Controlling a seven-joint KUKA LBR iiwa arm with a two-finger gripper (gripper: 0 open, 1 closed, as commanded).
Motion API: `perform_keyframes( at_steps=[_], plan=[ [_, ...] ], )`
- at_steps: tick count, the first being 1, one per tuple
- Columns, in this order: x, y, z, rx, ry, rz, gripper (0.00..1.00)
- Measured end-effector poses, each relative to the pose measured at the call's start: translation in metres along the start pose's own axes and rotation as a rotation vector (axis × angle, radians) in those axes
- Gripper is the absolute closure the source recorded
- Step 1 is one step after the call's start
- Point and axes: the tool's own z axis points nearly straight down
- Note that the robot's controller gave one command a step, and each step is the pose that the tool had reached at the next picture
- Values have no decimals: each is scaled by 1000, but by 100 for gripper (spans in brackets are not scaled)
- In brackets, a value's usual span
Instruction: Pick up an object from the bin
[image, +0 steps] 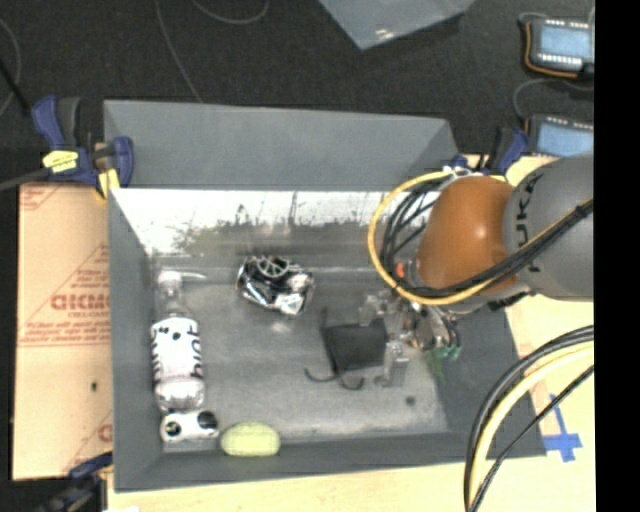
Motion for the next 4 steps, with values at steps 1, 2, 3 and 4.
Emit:
perform_keyframes(
  at_steps=[1, 2, 3, 4],
  plan=[
    [-7, -2, 27, -3, 8, 74, 0],
    [-7, -12, -14, 0, -3, 86, 0],
    [-15, -4, 33, -3, 0, 136, 0],
    [-23, -4, 55, 1, -24, 134, 100]
  ],
)
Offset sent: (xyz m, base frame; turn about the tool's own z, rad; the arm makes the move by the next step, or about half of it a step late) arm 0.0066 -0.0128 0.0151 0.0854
